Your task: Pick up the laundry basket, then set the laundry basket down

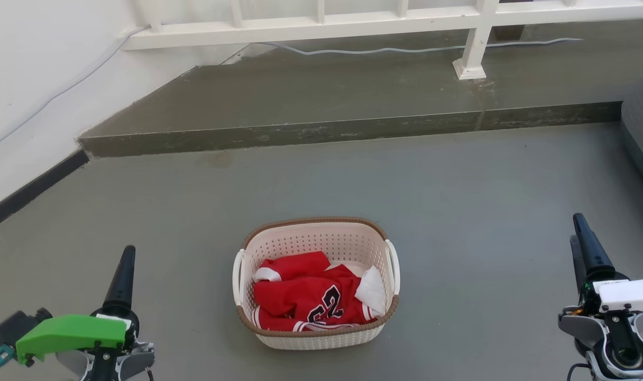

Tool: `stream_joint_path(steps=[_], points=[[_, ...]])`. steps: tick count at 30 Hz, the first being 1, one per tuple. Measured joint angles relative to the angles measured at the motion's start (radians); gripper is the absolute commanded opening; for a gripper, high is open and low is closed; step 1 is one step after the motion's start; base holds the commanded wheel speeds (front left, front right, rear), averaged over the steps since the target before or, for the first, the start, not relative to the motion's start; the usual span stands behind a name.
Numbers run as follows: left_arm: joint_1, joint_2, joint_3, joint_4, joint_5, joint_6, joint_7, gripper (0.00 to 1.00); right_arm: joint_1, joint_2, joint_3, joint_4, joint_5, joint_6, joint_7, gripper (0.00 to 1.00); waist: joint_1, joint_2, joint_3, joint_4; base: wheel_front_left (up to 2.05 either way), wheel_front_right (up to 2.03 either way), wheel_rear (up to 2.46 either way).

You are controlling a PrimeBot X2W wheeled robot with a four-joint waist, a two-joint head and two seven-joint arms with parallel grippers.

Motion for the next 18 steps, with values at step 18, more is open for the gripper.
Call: stream_joint_path(steps=[18], points=[[-0.014,0.043,-0.094,-0.017,0.296,0.055,-0.049,1.0,-0.014,-0.065,0.101,-0.019,-0.303,-0.041,-0.055,1.0,0.0,0.0,-0.006,0.001,0.0,0.0,0.0]])
